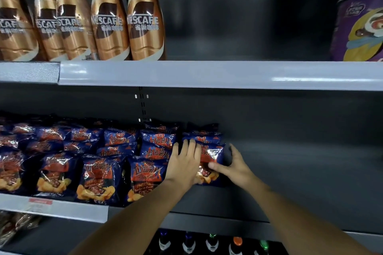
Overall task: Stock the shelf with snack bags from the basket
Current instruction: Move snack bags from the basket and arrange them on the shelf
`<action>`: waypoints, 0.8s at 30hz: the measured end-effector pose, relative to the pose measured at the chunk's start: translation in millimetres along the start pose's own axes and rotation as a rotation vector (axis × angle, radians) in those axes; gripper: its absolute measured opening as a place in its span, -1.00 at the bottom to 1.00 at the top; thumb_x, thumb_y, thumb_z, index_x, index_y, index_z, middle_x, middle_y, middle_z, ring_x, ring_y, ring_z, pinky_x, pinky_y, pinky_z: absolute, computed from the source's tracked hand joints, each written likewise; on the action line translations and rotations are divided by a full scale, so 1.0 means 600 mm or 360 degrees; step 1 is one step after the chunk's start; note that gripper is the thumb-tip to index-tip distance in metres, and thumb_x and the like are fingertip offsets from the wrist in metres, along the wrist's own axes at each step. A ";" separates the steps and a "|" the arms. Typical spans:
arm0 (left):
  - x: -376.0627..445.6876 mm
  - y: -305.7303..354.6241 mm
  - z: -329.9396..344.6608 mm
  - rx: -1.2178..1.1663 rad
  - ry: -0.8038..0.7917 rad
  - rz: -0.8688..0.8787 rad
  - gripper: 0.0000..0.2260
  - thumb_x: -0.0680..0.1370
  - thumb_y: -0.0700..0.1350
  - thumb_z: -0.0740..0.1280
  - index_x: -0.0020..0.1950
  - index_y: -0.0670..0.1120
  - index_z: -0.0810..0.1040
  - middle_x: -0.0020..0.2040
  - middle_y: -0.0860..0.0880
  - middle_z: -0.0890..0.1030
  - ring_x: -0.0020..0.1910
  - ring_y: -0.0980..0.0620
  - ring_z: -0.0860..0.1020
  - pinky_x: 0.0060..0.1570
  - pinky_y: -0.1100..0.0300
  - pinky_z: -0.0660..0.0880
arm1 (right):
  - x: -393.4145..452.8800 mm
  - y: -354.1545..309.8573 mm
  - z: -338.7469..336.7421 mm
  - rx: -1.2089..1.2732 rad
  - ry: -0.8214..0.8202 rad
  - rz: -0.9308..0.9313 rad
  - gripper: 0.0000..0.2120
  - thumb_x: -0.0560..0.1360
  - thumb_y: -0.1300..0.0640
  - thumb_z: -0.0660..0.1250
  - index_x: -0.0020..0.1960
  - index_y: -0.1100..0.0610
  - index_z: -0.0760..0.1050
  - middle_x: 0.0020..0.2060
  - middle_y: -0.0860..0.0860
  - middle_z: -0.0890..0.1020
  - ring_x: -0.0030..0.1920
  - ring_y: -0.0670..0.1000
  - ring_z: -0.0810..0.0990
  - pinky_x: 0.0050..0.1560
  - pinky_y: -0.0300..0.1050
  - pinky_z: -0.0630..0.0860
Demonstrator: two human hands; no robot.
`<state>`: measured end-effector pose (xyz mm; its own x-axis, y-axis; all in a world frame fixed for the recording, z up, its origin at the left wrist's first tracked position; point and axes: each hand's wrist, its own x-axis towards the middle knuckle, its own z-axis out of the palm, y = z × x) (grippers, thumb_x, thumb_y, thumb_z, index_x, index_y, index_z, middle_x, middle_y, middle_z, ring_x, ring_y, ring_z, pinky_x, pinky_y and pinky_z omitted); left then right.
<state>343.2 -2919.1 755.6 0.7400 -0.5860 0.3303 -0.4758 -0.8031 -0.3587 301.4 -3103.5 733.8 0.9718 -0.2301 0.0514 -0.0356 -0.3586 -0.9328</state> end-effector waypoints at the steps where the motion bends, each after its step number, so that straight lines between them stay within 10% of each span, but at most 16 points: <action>1: -0.001 -0.003 0.000 -0.0011 -0.0002 -0.0023 0.00 0.36 0.40 0.36 0.51 -0.21 0.04 0.49 -0.22 0.15 0.48 -0.25 0.14 0.42 -0.20 0.12 | -0.004 -0.006 -0.002 -0.0047 0.0114 -0.0054 0.14 0.25 -0.31 0.52 0.60 0.06 -0.01 0.53 -0.10 0.17 0.51 -0.11 0.17 0.48 -0.13 0.17; 24: -0.068 -0.051 -0.023 -0.0068 0.0191 0.0016 -0.02 0.43 0.48 0.14 0.56 -0.21 0.03 0.54 -0.19 0.16 0.54 -0.19 0.06 0.46 -0.23 0.05 | -0.046 -0.068 0.050 -0.0186 0.0371 -0.0376 -0.14 0.43 -0.31 0.35 0.58 0.00 0.10 0.50 -0.10 0.27 0.44 -0.21 0.23 0.43 -0.18 0.21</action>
<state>320.9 -2872.1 764.9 0.6738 -0.6009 0.4300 -0.5048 -0.7993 -0.3261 283.2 -3055.1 759.9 0.8776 -0.3238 0.3535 0.1444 -0.5247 -0.8390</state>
